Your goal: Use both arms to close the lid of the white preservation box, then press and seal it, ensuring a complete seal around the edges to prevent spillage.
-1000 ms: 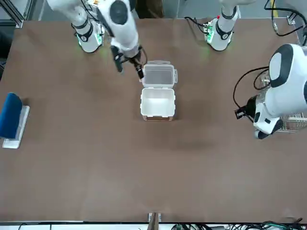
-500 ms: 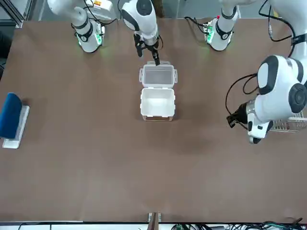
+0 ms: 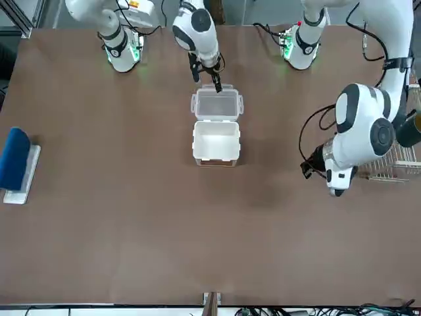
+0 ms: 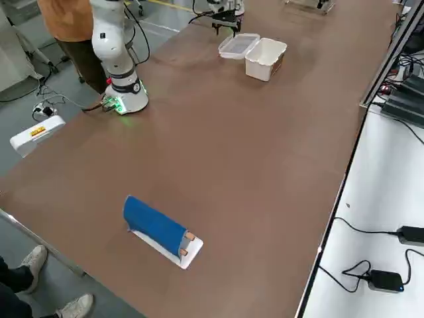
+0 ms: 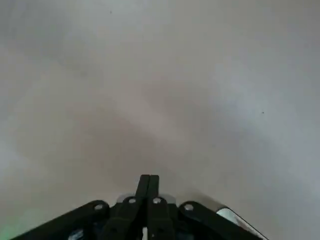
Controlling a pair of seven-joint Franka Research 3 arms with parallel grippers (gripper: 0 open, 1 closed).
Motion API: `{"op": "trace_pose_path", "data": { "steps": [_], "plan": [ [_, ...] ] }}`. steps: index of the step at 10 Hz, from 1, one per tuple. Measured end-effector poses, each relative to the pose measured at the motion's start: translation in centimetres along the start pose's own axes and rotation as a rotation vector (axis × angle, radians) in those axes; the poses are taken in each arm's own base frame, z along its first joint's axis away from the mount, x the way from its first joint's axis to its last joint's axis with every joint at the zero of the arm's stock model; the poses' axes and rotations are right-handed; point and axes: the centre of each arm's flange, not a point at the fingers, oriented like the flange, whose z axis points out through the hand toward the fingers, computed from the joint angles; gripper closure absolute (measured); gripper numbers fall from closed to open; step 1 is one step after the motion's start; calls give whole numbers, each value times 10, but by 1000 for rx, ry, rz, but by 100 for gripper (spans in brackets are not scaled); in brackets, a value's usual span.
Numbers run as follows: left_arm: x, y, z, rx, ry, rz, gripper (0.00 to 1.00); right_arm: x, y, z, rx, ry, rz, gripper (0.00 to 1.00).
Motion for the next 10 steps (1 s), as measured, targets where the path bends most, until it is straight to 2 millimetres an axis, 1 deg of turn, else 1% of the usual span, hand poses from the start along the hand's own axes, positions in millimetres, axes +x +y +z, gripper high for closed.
{"op": "trace_pose_path", "data": {
  "steps": [1, 2, 3, 4, 6, 7, 8, 9, 10],
  "plan": [
    [-7, 7, 11, 3, -3, 3, 99, 2, -1, 4, -1, 1, 2, 4],
    [-9, 11, 20, 2, -5, 2, 99, 2, -2, 6, 3, 0, 0, 7],
    [-8, 11, 25, 4, -9, 0, 99, 2, -4, 9, 6, -4, 0, 13],
    [-7, 11, 27, 5, -11, -1, 99, 4, -5, 13, 8, -6, 3, 16],
    [-7, 11, 27, 5, -11, 0, 99, 5, -8, 17, 17, -16, 7, 30],
    [-8, 12, 27, 5, -11, 0, 99, 4, -8, 18, 17, -16, 5, 34],
    [-8, 12, 27, 5, -11, 0, 99, 4, -7, 18, 18, -14, 1, 41],
    [-7, 11, 27, 5, -11, 0, 99, 4, -7, 18, 19, -13, -4, 46],
    [-7, 11, 27, 5, -11, -1, 99, 3, -6, 19, 19, -12, -7, 48]
  ]
}}
